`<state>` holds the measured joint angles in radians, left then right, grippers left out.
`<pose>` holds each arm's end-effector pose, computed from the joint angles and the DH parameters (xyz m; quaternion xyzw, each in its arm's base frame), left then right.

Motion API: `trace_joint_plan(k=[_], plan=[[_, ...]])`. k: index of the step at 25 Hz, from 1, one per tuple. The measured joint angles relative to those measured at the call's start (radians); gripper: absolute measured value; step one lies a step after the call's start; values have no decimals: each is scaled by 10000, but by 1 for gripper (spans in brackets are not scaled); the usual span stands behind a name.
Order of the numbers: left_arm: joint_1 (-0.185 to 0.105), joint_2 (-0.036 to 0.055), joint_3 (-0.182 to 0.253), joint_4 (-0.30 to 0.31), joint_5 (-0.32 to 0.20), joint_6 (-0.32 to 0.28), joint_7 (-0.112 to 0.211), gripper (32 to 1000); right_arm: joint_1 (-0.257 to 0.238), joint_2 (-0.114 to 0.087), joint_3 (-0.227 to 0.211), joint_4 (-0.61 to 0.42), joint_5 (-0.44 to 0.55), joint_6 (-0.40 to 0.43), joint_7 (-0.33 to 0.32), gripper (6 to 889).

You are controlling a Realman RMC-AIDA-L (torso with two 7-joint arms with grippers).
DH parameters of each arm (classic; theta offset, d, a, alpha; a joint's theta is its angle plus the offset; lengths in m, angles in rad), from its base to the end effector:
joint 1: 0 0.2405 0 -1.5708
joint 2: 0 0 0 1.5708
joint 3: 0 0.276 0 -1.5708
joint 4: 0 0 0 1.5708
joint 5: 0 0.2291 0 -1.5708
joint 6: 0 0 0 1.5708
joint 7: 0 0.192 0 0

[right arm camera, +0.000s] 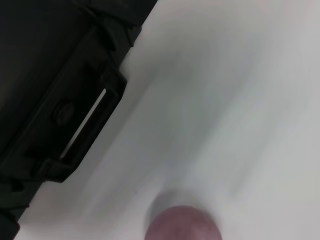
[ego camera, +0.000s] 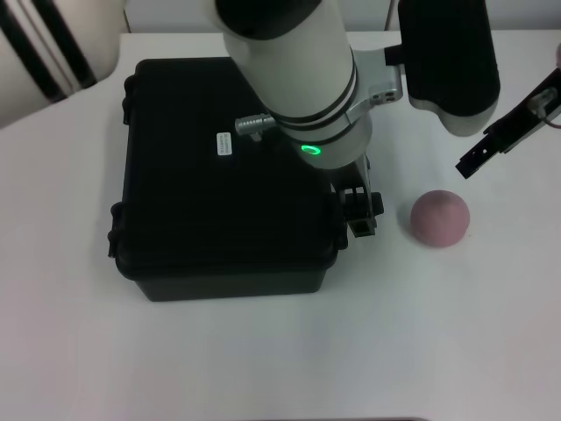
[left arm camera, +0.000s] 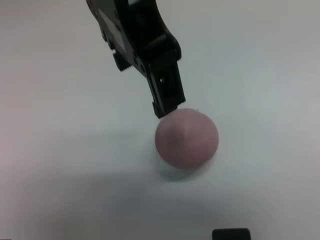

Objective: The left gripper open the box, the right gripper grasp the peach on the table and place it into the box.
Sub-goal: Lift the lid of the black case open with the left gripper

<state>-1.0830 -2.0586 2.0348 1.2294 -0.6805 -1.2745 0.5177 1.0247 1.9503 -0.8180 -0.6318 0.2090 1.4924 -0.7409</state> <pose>-0.0362 0.3795 -0.1752 -0.9622 0.0646 0.2306 0.1300 0.2562 0.4640 -0.0070 -0.8594 0.4303 -0.2219 0.1646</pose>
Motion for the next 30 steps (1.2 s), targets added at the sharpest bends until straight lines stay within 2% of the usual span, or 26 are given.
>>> trace_joint_plan(k=[6, 10, 12, 16, 23, 30], plan=[[-289, -8, 304, -693, -436, 710, 135, 780, -5, 10, 3, 47, 8, -38, -7, 829], [-550, -21, 644, -1161, -779, 1146, 226, 780, -19, 19, 4, 135, 4, -125, -53, 829], [-769, -51, 974, -1697, -990, 1485, 283, 780, -19, 34, 4, 178, 6, -142, -99, 829], [-960, -60, 1204, -2136, -1199, 1766, 356, 779, -20, 63, 5, 182, 6, -234, -131, 829], [-1208, -85, 1249, -2852, -1630, 2061, 791, 779, -30, 71, 4, 210, 9, -371, -169, 829], [-1376, -85, 1250, -3400, -2306, 2458, 1256, 779, -31, 71, 16, 342, 13, -529, -289, 828]])
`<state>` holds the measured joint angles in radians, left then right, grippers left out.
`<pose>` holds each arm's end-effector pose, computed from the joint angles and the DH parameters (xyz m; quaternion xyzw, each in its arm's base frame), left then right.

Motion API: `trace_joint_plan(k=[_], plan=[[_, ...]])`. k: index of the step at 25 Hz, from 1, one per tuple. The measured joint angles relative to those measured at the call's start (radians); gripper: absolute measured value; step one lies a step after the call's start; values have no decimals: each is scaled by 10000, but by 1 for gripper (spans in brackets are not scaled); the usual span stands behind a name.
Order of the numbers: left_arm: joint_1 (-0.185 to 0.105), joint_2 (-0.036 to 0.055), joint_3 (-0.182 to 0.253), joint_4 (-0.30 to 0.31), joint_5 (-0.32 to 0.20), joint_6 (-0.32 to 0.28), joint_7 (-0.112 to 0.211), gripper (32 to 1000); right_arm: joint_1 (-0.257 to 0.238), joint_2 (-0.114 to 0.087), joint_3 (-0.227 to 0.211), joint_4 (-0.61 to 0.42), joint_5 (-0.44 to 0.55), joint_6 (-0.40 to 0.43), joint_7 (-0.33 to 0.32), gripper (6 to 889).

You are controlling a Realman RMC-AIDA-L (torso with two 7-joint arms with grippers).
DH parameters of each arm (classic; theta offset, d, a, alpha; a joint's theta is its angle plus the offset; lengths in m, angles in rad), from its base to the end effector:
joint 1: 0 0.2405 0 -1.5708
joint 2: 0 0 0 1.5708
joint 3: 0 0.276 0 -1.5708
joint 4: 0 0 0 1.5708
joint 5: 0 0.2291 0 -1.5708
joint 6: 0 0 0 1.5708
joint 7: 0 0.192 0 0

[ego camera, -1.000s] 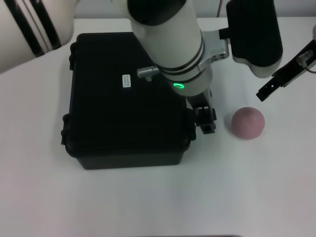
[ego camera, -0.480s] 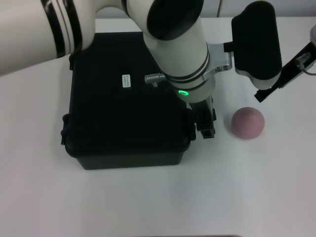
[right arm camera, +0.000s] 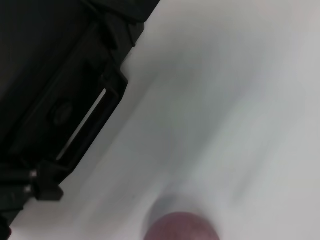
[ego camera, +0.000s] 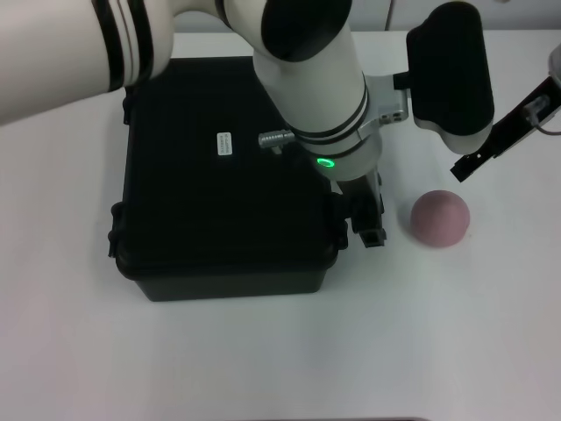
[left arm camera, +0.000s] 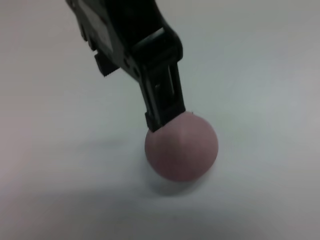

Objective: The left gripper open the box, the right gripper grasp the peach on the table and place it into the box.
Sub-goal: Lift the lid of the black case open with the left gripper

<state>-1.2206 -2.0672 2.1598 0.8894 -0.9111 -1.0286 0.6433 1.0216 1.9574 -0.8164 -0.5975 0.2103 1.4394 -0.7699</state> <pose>-0.0525 0.3973 -0.2152 -0.9663 0.0735 0.2256 0.1003 0.2621 0.4652 -0.0160 -0.8647 0.4197 -0.2194 0.1671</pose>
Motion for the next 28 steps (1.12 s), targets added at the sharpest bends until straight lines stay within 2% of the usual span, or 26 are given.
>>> trace_joint_plan(k=[3, 8, 14, 28], plan=[[-43, -8, 8, -150, -377, 173, 259, 779, 0, -1, 56, 7, 0, -6, -52, 828], [-112, -22, 210, -462, -738, 500, 495, 779, 0, 0, 80, 9, -2, -15, -100, 828], [-179, -22, 347, -798, -830, 802, 573, 778, 0, 0, 80, 100, -2, -144, -109, 827], [-203, -22, 361, -871, -830, 897, 587, 778, 1, -1, 80, 104, 8, -272, -113, 827]])
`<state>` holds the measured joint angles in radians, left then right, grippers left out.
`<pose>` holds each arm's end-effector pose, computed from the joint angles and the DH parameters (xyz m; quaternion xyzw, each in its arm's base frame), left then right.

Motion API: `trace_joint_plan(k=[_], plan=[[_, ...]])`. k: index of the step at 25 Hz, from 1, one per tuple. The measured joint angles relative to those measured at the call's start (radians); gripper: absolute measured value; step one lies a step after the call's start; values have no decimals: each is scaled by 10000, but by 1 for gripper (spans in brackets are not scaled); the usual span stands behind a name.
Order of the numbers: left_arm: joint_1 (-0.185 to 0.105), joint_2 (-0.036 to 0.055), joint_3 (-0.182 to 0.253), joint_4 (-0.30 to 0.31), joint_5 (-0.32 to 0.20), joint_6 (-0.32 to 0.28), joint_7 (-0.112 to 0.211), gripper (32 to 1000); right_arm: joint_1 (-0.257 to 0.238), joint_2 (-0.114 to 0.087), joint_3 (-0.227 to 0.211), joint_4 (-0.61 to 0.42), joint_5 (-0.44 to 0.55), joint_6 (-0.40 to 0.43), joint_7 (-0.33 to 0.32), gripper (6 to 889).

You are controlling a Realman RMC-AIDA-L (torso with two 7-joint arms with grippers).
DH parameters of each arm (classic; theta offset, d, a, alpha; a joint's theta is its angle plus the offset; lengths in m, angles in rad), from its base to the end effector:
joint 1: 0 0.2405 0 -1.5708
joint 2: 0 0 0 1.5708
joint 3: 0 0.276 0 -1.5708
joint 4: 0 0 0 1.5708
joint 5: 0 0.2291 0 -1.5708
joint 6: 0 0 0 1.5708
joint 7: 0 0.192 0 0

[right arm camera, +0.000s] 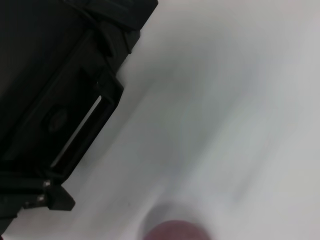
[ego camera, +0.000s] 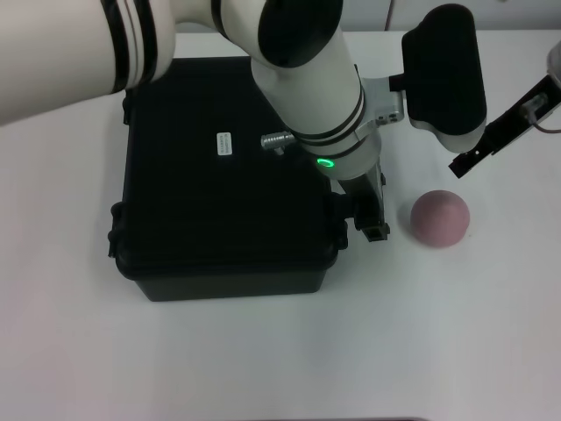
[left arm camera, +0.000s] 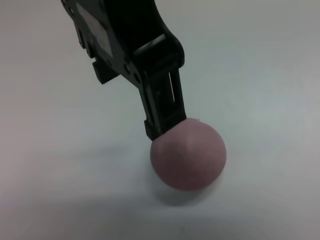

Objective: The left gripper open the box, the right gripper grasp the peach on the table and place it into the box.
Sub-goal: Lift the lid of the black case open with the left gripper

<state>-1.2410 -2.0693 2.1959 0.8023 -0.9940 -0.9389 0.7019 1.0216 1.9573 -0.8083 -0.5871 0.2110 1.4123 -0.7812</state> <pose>-0.0582 0.4050 -0.2232 -0.9693 0.0747 0.2112 0.1011 0.2636 0.4685 -0.0171 -0.8667 0.4158 -0.2140 0.1738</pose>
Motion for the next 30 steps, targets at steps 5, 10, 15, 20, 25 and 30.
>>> trace_joint_plan(k=[5, 10, 15, 20, 25, 30], plan=[[0, 0, 11, -35, 0, 63, 83, 706, 0, 0, 0, -4, 7, 0, -8, 826], [36, -7, 15, -180, -298, 63, 522, 632, -1, 0, 0, -4, 7, -2, -12, 826], [12, 2, 23, -355, -774, -8, 948, 489, -7, 0, 0, -4, 7, -11, -12, 826], [5, 2, 22, -320, -781, -31, 979, 318, -12, 0, 0, -4, 6, -42, -12, 826], [4, 17, 23, -309, -783, -39, 1015, 235, -23, 0, 0, -4, 6, -92, -30, 825], [6, 22, 24, -301, -789, -46, 1020, 189, -33, 0, -1, -4, 6, -102, -60, 825]])
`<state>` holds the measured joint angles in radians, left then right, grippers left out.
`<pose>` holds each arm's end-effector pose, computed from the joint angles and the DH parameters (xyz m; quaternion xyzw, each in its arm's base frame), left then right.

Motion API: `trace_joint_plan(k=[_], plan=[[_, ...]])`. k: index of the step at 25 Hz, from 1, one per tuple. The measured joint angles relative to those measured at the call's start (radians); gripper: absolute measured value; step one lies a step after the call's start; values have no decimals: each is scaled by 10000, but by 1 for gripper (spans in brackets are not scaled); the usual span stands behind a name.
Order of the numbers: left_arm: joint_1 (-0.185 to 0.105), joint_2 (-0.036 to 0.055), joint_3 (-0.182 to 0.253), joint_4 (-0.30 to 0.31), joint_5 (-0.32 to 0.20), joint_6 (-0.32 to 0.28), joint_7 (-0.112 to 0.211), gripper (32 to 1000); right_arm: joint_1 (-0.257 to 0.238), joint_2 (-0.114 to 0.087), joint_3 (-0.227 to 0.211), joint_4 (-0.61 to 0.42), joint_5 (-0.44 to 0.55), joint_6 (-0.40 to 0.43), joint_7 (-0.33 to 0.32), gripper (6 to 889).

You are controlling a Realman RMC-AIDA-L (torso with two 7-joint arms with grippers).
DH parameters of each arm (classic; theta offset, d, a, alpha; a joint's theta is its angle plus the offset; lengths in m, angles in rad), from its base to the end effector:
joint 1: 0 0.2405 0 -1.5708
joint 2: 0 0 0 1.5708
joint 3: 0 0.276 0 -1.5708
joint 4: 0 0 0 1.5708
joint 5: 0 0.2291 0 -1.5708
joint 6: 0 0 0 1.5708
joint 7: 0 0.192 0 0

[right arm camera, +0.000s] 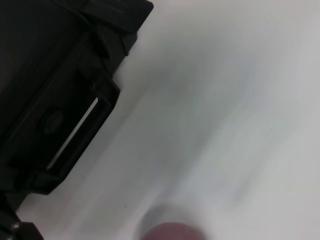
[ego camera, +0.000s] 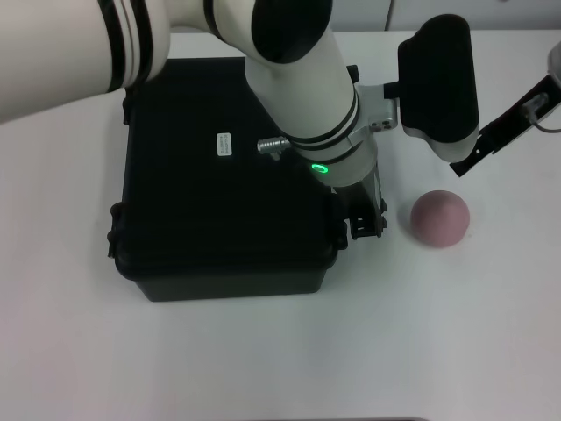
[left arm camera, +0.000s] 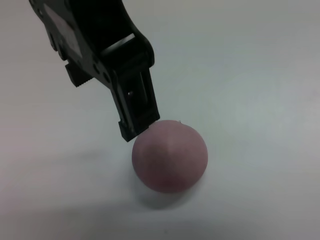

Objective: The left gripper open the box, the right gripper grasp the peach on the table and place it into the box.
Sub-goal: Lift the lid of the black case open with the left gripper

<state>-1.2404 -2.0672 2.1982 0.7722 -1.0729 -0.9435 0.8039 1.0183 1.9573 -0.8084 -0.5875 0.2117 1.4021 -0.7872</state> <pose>-0.0634 0.4001 -0.2251 -0.9717 0.0874 0.2070 0.0735 0.2651 0.4696 -0.0167 -0.8675 0.4131 -0.2128 0.1775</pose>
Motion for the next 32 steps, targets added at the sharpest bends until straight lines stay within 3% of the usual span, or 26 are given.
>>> trace_joint_plan(k=[16, 25, 31, 32], plan=[[40, 56, -40, 13, -3, -136, 418, 175, -94, 0, 16, 1, -1, -31, -58, 824], [77, 83, -148, 116, 34, -261, 431, 171, -142, 0, 16, 1, 0, -106, -82, 824], [308, 168, -615, 605, 451, -782, 444, 168, -203, 0, 16, 1, 0, -143, -93, 824], [431, 170, -856, 753, 657, -949, 448, 168, -205, 0, 15, 1, 0, -143, -113, 824]])
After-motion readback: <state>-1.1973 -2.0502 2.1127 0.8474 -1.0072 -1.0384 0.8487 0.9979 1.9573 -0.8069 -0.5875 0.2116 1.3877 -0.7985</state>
